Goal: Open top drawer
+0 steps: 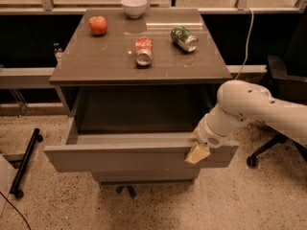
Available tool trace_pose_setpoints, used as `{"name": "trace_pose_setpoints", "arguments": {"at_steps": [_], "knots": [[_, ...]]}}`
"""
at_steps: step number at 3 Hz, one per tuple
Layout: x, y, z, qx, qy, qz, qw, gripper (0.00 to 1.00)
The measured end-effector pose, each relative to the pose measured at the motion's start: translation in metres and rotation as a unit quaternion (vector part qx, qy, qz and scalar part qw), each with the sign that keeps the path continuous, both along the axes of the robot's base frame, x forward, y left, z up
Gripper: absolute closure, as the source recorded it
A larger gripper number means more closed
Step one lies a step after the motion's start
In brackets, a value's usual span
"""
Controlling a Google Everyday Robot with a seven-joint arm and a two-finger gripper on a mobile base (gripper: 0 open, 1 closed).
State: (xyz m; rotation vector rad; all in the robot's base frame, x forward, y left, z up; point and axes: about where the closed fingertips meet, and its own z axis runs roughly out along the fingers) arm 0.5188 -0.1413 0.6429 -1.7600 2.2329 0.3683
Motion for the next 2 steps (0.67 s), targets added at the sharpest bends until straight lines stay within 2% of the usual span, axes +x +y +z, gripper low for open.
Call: {"name": "trace_pose_setpoints", "arguments": {"at_steps": [1,2], "knots": [[-0.0411,-0.0064,0.0026,-0.004,0.027,-0.025,0.9993,0.16],[-0.0409,-0.0064,0.0026,-0.004,0.027,-0.025,0.9993,0.00]]}}
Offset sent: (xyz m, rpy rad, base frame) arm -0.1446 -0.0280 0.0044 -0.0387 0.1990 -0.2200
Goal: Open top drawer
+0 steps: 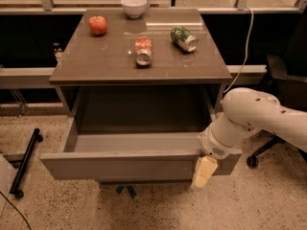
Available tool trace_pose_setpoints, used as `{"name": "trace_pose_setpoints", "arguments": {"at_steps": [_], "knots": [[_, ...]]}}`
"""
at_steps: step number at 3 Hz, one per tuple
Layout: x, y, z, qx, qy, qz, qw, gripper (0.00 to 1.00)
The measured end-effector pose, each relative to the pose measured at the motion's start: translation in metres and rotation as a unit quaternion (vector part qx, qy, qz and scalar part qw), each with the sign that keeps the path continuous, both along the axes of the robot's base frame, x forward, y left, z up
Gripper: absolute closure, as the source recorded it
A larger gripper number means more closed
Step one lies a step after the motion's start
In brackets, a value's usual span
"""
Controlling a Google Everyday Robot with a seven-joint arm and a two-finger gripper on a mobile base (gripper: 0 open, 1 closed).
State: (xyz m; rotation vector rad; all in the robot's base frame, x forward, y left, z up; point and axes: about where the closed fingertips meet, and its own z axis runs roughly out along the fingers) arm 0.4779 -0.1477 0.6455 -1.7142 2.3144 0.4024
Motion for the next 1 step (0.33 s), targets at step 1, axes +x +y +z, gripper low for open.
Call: {"name": "trace_pose_setpoints", "arguments": {"at_steps": [1], "knots": [[0.0000,0.0000,0.0000,0.000,0.000,0.000,1.0000,0.00]]}}
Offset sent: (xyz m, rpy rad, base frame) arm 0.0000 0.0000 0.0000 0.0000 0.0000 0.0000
